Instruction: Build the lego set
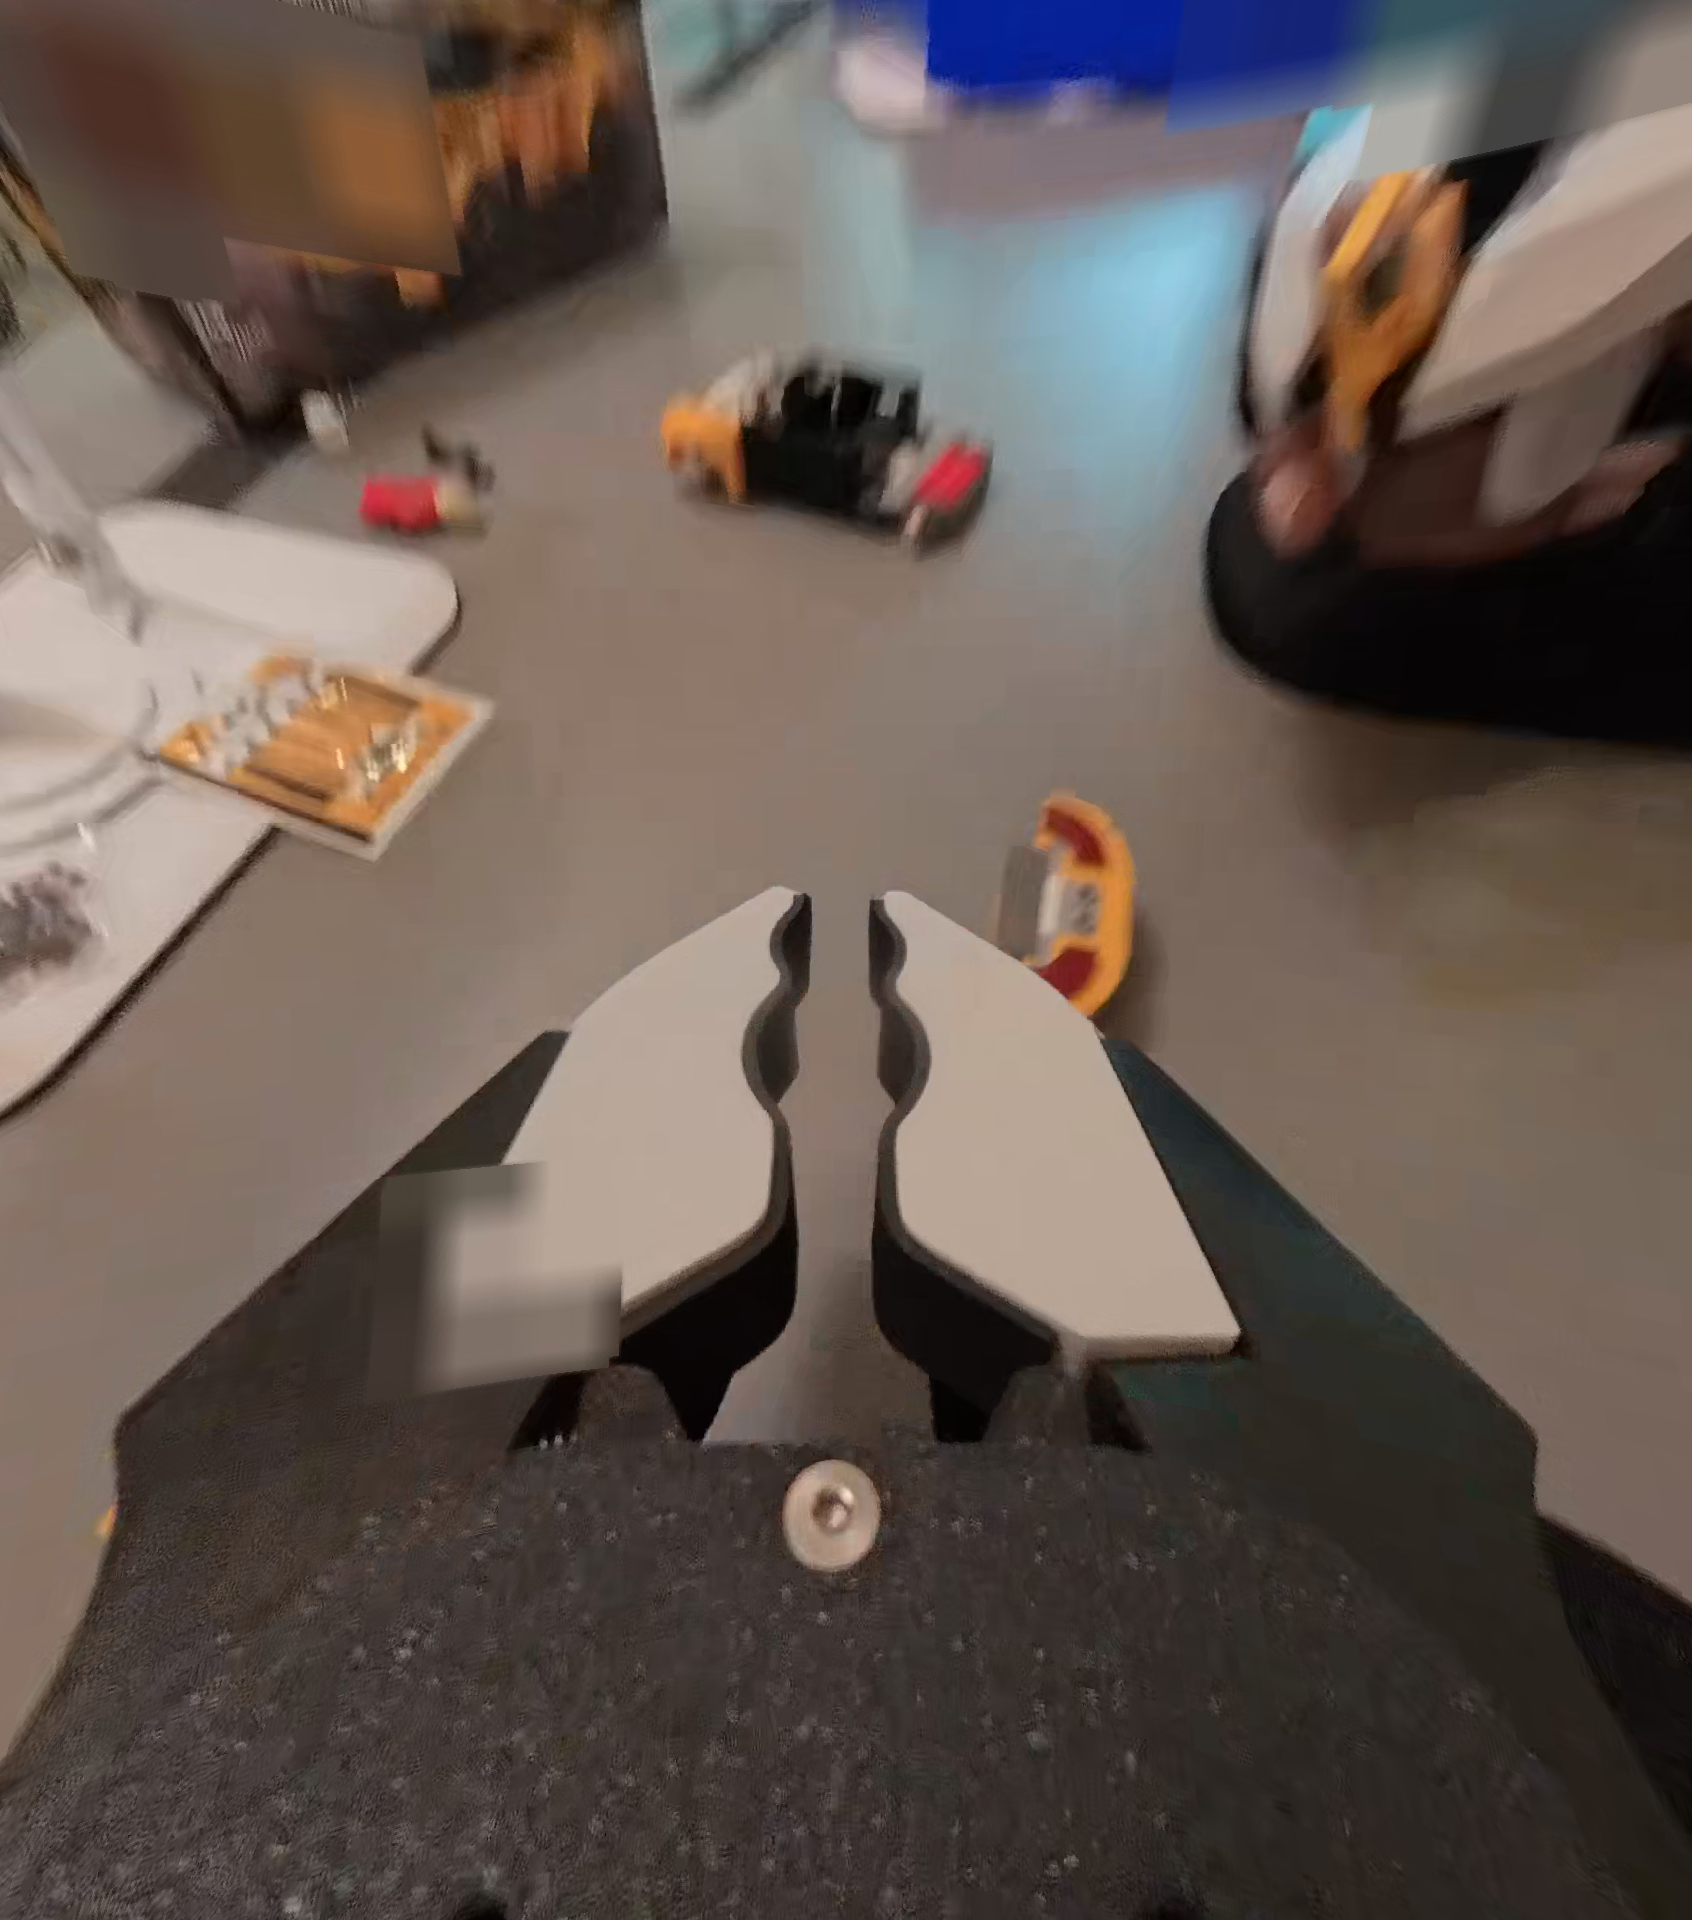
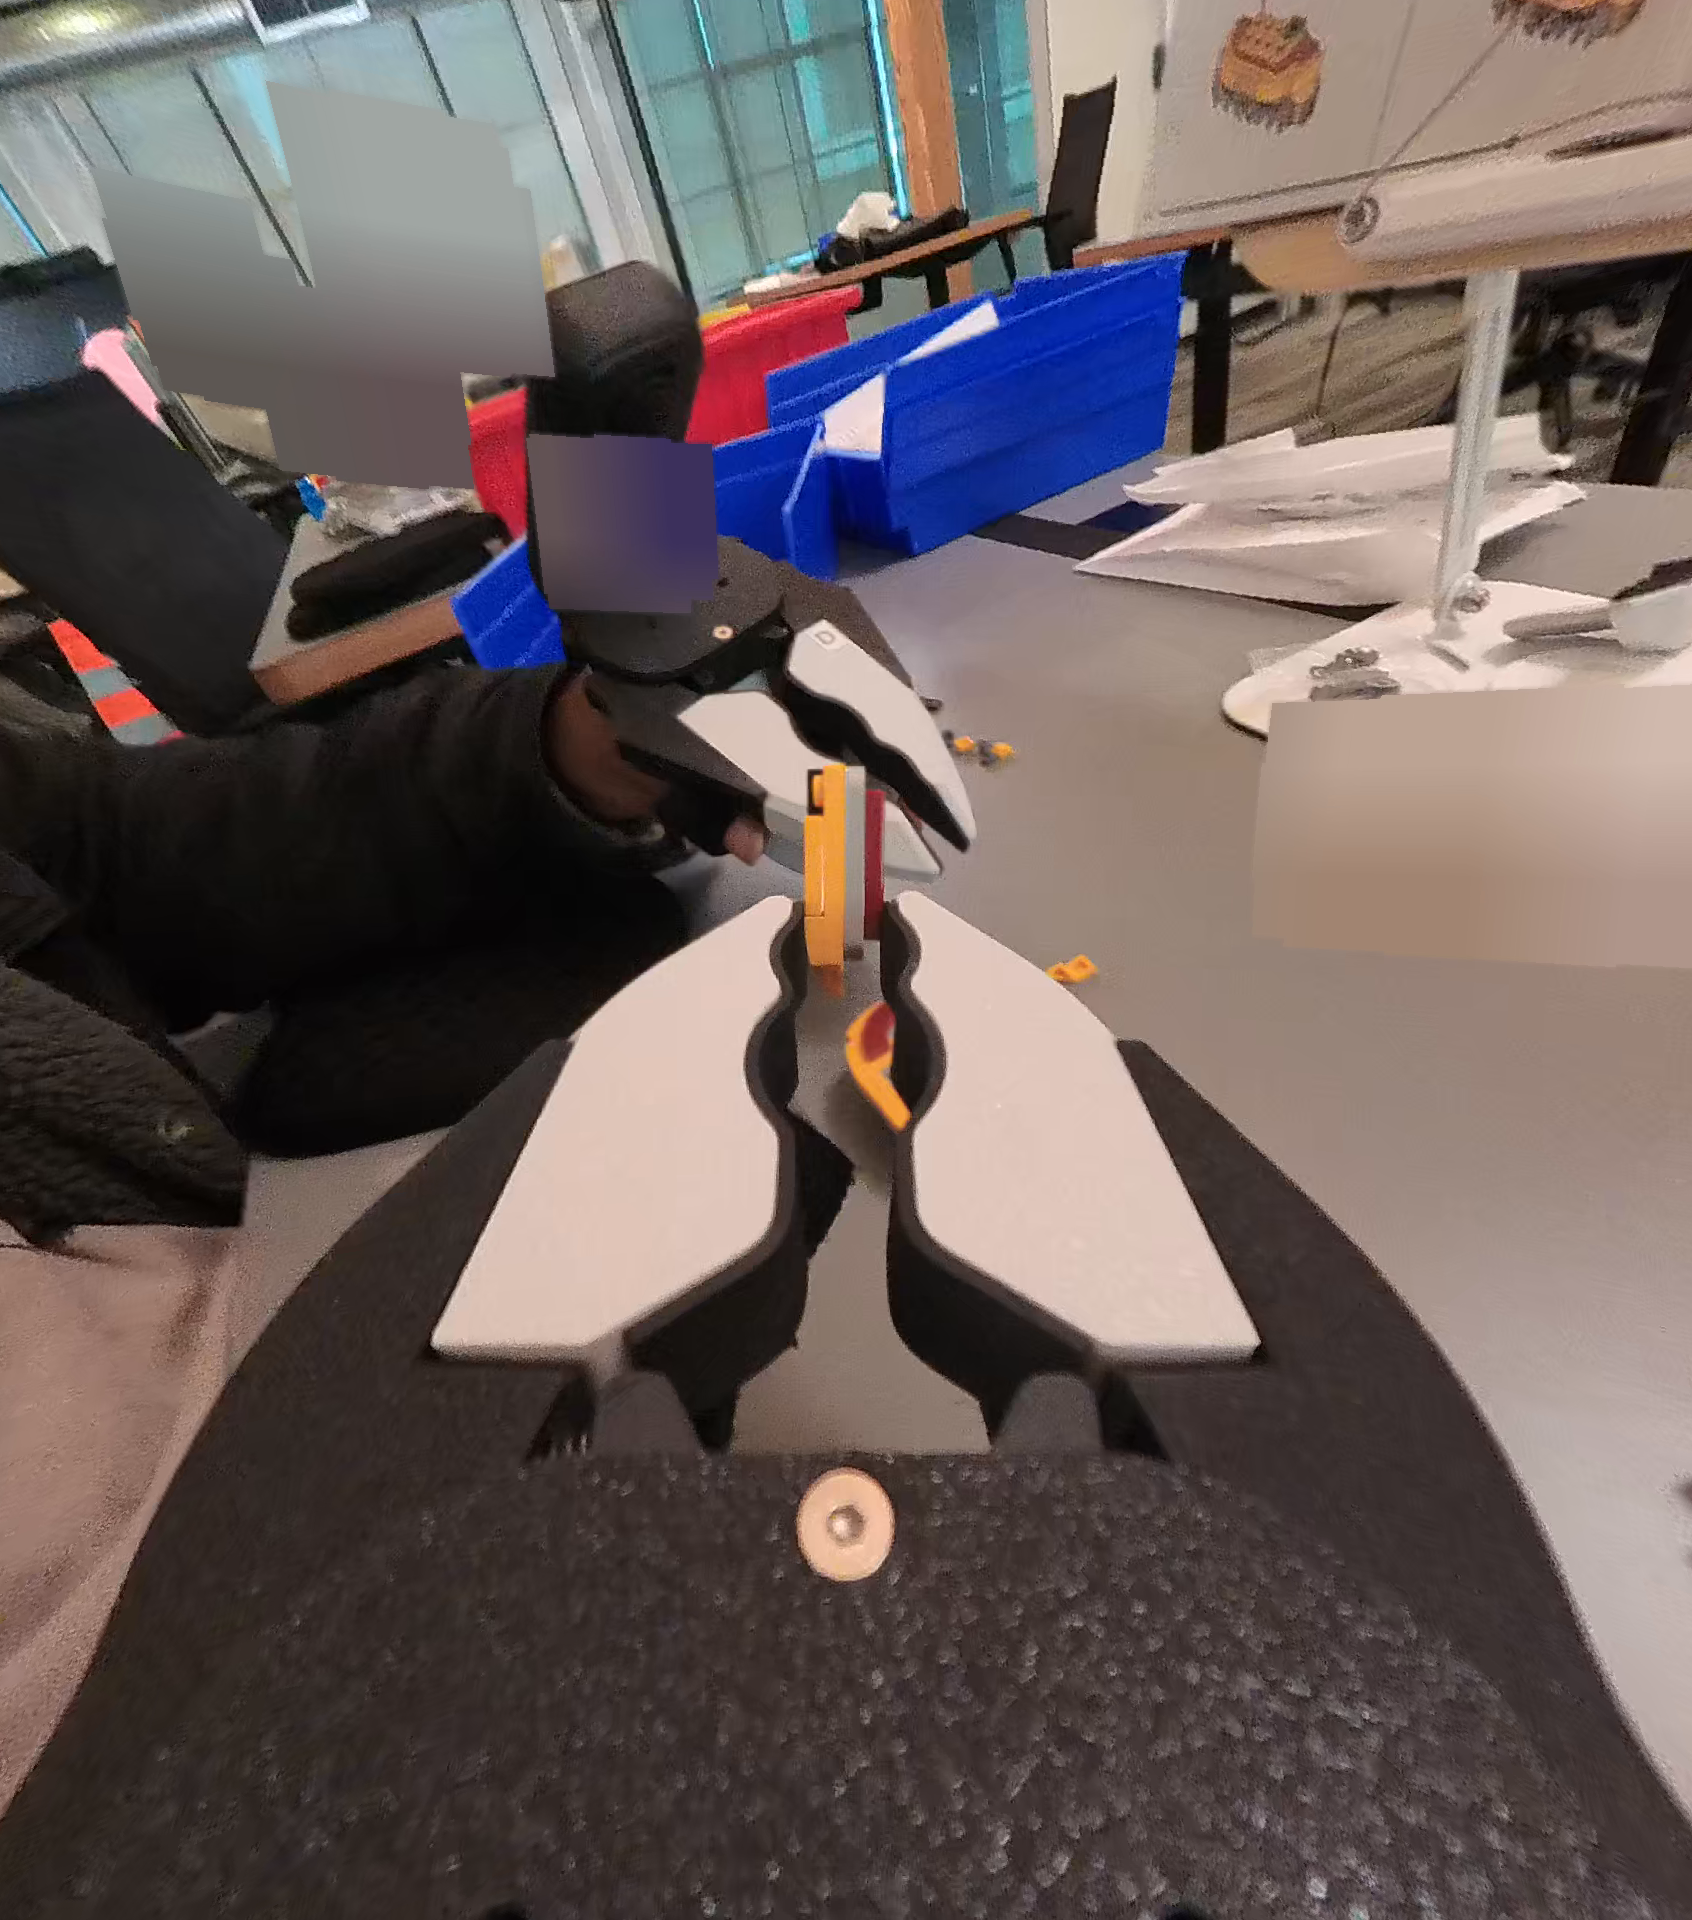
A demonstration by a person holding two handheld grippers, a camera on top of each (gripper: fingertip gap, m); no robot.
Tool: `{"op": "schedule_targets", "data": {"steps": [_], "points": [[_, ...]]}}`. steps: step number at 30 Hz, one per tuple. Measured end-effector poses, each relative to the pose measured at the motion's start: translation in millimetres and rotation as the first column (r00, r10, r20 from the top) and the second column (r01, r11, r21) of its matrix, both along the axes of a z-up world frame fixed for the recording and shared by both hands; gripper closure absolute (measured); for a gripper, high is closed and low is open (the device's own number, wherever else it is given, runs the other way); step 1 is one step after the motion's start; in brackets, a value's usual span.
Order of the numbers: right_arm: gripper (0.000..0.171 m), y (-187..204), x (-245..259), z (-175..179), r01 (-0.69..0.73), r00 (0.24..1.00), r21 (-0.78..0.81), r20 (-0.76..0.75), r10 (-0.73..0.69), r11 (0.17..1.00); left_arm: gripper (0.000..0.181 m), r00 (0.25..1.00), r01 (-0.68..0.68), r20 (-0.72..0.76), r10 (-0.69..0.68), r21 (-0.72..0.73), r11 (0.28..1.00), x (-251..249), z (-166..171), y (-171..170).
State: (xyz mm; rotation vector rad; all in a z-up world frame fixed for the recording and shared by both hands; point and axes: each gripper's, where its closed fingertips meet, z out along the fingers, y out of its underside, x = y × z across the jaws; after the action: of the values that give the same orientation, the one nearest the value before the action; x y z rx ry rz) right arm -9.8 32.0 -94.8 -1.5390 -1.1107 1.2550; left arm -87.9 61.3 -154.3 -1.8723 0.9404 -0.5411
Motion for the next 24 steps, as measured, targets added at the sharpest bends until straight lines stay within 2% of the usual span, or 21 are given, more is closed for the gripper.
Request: {"op": "schedule_targets", "data": {"steps": [2, 4, 7, 11, 14, 18, 21, 22, 24], "points": [[0.158, 12, -2, -5, -0.007, 0.999, -0.001, 0.045, 0.007, 1.0, 0.166, 0.994, 0.008, -0.109, -0.022, -0.122, 0.993, -4, -24, 11], [0.158, 23, -6, -11, -0.012, 0.997, -0.01, 0.071, 0.013, 1.0, 0.162, 0.981, 0.029, -0.183, -0.063, -0.184, 0.983, -3, -41, 19], [0.158, 35, -9, -20, -0.007, 0.997, -0.056, 0.074, 0.011, 0.998, 0.162, 0.944, 0.063, -0.312, -0.107, -0.148, 0.987, 0, -54, 27], [0.158, 41, -5, -25, -0.004, 0.999, -0.111, 0.05, 0.01, 0.994, 0.173, 0.899, 0.093, -0.418, -0.131, -0.112, 0.989, 3, -57, 27], [0.158, 44, -3, -25, -0.01, 0.999, -0.149, 0.036, 0.015, 0.989, 0.175, 0.903, 0.091, -0.411, -0.129, -0.11, 0.99, 5, -57, 31], [0.158, 44, -3, -26, -0.028, 0.999, -0.185, 0.027, 0.033, 0.982, 0.176, 0.944, 0.071, -0.306, -0.121, -0.17, 0.983, 7, -53, 31], [0.158, 42, -3, -27, -0.038, 0.999, -0.189, 0.031, 0.044, 0.981, 0.176, 0.989, 0.145, 0.002, -0.151, -0.29, 0.946, 26, -26, 16], [0.158, 41, -4, -28, -0.047, 0.998, -0.192, 0.037, 0.055, 0.98, 0.177, 0.978, 0.195, 0.134, -0.159, -0.318, 0.928, 32, -11, 10], [0.158, 37, -6, -31, -0.07, 0.995, -0.196, 0.058, 0.083, 0.978, 0.177, 0.903, 0.328, 0.387, -0.188, -0.337, 0.883, 42, 22, -7]]}}
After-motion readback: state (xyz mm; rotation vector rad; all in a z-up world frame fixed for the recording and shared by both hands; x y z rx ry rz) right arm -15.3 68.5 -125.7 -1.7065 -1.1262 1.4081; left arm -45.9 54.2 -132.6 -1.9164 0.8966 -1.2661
